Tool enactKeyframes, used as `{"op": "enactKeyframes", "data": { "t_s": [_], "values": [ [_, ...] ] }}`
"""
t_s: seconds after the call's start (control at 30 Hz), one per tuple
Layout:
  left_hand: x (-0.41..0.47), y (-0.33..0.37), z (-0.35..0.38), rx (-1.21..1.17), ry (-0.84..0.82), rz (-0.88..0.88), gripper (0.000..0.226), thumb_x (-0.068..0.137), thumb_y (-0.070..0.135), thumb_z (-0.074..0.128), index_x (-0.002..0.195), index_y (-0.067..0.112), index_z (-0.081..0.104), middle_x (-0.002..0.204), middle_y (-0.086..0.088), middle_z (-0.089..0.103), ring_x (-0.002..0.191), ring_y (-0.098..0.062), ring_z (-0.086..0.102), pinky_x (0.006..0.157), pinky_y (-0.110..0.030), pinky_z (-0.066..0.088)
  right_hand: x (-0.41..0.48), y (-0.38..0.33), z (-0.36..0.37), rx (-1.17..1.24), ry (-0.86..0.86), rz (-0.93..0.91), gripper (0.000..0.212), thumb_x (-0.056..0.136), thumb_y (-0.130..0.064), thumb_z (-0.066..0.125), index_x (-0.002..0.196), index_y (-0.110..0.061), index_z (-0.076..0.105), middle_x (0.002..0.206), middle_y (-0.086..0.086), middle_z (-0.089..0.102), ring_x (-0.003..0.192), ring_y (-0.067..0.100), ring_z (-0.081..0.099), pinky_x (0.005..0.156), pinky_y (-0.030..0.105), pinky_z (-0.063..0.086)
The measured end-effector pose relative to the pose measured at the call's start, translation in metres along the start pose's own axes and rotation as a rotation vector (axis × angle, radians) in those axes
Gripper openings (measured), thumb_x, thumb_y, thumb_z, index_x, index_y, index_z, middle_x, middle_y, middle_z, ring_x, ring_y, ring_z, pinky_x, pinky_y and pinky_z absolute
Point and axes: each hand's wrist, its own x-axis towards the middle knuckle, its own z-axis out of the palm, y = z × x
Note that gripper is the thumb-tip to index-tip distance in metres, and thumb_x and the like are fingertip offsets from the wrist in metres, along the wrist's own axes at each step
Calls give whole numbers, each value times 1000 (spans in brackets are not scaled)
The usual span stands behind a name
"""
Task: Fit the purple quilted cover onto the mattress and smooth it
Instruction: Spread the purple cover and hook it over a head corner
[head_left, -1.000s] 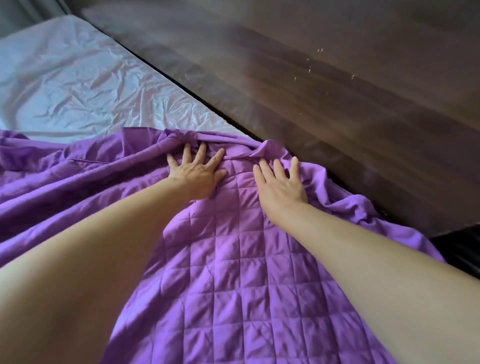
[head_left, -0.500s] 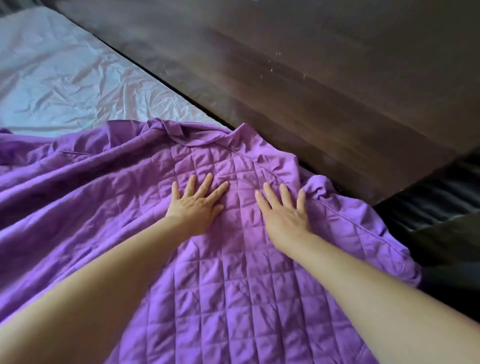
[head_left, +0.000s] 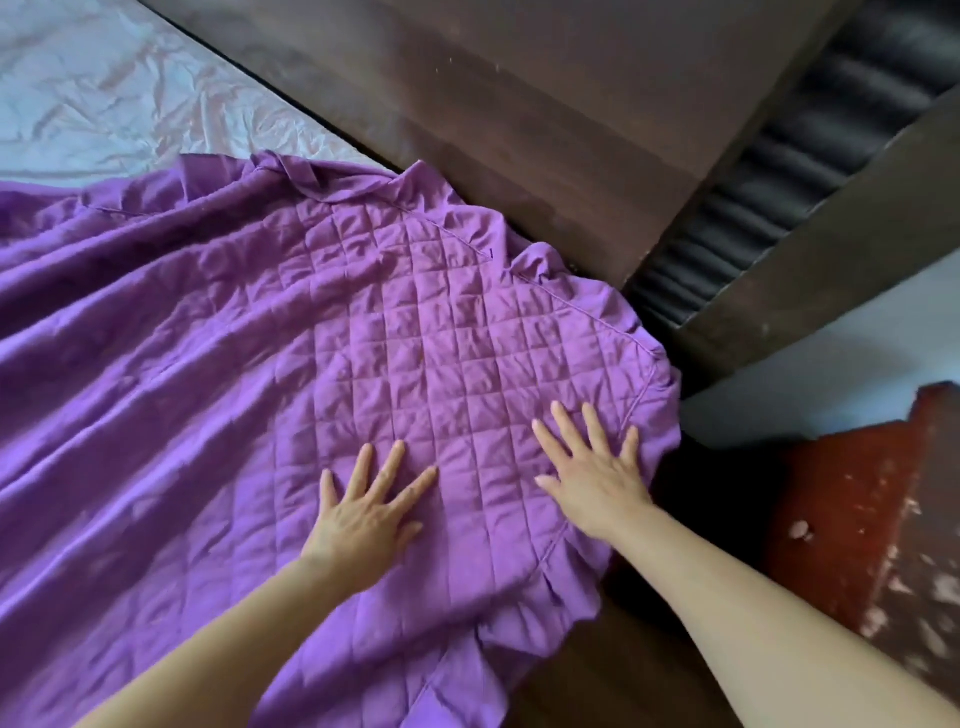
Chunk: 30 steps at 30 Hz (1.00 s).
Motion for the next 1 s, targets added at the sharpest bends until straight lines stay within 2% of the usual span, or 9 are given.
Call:
{"op": "enactKeyframes", "data": {
  "t_s": [0.1,0.2,0.33,0.47,0.63,0.7,0.77,0.83,1.0],
  "values": [
    [-10,21,0,-87,69,-118,60,95,51,31,146,43,2,158,-2,-1,143,-37,4,105,-68,16,-17,-11,-3,34,96,-21,63,98,-50,26,149,-32,-6,157,-3,-17,143,31,-16,107,68,-6],
    [-53,52,-4,-171,69,-164,58,97,48,28,145,44,-4,158,1,-10,144,-32,-7,111,-61,8,-69,-46,11,61,167,-148,61,98,-48,29,149,-33,-2,158,-2,-14,144,30,-15,108,64,-8],
    [-132,63,28,-163,117,-84,55,95,56,13,146,36,18,156,-3,18,141,-38,20,104,-63,28,-138,-83,53,30,165,-298,61,99,-44,33,149,-33,1,159,1,-11,144,30,-15,108,65,-9],
    [-196,56,72,-178,45,-83,71,88,68,8,110,18,53,144,-9,43,126,-45,43,89,-63,42,-178,-114,86,-10,130,-401,60,98,-41,39,149,-31,8,159,6,-9,144,33,-13,107,64,-11],
    [-244,44,118,10,-52,-42,63,58,71,66,83,13,60,134,-17,52,118,-47,51,85,-63,45,-203,-146,123,-134,115,-406,55,93,-22,51,144,-24,30,158,11,0,144,34,-5,107,65,-8],
    [-252,41,125,24,14,-50,47,52,47,85,76,12,64,122,-16,61,113,-47,54,84,-64,45,-205,-157,128,-145,140,-369,42,84,-12,61,125,-21,54,153,14,23,142,36,15,108,66,3],
    [-262,43,133,-14,132,-29,19,69,31,77,71,15,66,108,-9,66,111,-44,57,86,-60,46,-209,-167,131,-69,214,-302,24,67,-9,75,88,-18,69,128,11,57,123,34,48,103,64,25],
    [-272,44,142,-71,217,74,22,78,36,54,67,20,65,104,-1,67,112,-36,58,92,-51,44,-219,-166,141,-33,299,-295,12,68,-10,64,73,-19,69,107,7,68,105,30,61,98,62,35],
    [-297,46,168,-41,147,181,34,76,52,44,60,25,59,114,1,67,114,-32,57,93,-49,41,-252,-154,193,-88,285,-280,43,73,-14,31,88,-22,71,107,8,69,100,26,64,101,60,34]
  ]
}}
